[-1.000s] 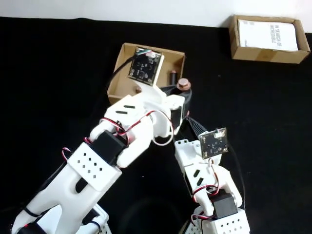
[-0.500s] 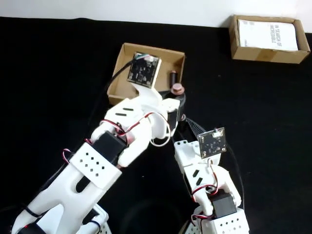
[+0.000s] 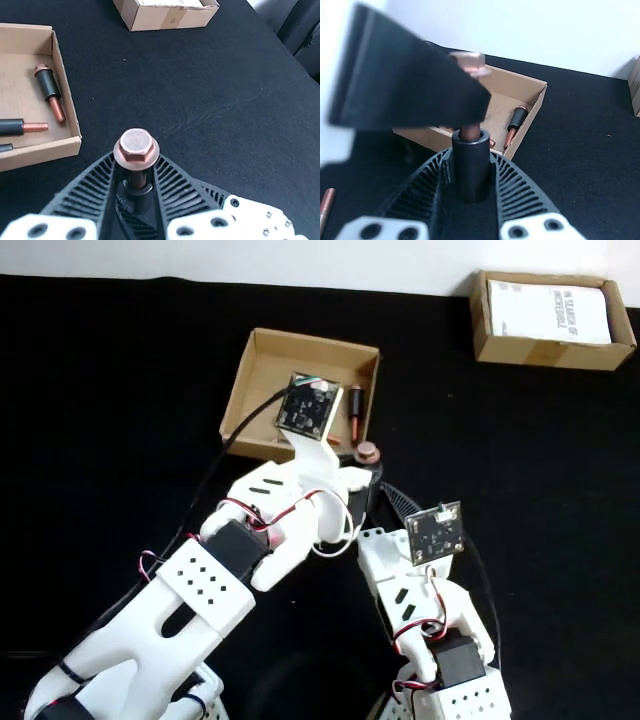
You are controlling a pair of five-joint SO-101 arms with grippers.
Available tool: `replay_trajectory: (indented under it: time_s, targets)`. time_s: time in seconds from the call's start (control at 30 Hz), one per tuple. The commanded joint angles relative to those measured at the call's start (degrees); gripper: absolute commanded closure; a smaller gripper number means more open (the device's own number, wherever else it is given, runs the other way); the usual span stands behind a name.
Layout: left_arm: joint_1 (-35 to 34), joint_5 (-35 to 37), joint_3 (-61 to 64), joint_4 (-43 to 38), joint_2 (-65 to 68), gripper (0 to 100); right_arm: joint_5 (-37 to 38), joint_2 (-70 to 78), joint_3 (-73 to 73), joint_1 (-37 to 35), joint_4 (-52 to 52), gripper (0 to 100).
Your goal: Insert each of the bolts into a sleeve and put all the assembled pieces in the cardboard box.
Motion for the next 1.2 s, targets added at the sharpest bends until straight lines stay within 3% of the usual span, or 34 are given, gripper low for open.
replay_trajectory:
  time_s: [0.0,0.27,0.5,0.63,0.77,0.87,1.17]
  targets:
    - [-0.2,0.4,-3.6,2.8,-1.1,96,1.2,-1.2,-0.9,-0.4,-1.5,99.1]
    - [-0.2,0.4,-11.8,24.5,-1.1,65,4.4,-1.2,-0.9,-0.4,-1.5,99.1]
    - [-3.4,0.4,-16.9,28.7,-5.8,64,4.0,-0.7,-2.4,0.0,-1.5,99.1]
    - [-9.6,0.0,-18.1,28.8,-14.4,71,4.0,-0.3,-6.8,1.5,-1.5,99.1]
    - [-18.6,0.0,-18.8,28.8,-21.8,88,3.9,7.5,-12.7,2.1,-1.7,99.1]
    - [-24.9,0.0,-17.4,28.5,-26.2,100,-1.1,20.6,-19.2,2.1,-3.3,99.1]
    - [-34.2,0.3,-0.4,28.4,-39.0,97,-1.7,59.7,-51.4,1.7,-3.6,99.1]
